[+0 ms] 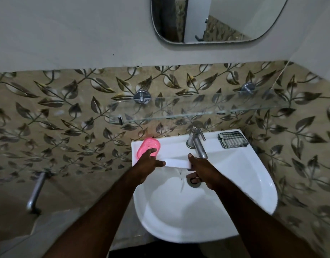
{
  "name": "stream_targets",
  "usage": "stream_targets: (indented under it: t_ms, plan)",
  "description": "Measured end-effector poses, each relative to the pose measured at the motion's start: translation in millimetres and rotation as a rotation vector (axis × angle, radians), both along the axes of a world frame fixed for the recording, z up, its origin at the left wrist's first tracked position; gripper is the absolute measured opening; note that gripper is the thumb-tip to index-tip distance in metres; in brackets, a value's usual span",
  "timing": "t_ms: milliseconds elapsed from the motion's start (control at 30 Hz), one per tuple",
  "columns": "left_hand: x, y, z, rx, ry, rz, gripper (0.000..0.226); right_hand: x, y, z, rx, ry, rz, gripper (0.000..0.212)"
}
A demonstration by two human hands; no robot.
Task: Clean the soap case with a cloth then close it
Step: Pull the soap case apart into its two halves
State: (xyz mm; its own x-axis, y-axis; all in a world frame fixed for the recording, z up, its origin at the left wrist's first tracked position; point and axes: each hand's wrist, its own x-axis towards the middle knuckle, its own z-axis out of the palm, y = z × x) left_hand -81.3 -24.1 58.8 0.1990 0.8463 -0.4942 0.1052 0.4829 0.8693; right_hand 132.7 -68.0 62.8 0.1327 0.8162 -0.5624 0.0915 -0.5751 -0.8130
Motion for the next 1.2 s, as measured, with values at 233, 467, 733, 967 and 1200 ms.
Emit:
stream_targets:
  t_ms: [233, 467, 733, 967, 1200]
  plan:
    - [9, -3, 5, 0.048, 0.051, -0.034, 0.087, 11, 2, 5, 0.048, -0.022, 0.029, 0.041]
    - [18, -6, 12, 0.092, 0.011, -0.04, 0.09, 23, 6, 14, 0.038, -0.022, 0.091, 0.04]
    - [17, -9, 13, 0.066, -0.132, 0.036, 0.072, 27, 7, 20, 0.165, 0.044, 0.053, 0.027]
    - [21, -11, 18, -0.032, -0.294, 0.146, 0.053, 27, 18, 37, 0.184, -0.039, 0.054, 0.048]
    - [24, -3, 21, 0.038, -0.5, 0.268, 0.051, 14, 25, 57, 0.353, -0.076, -0.05, 0.051]
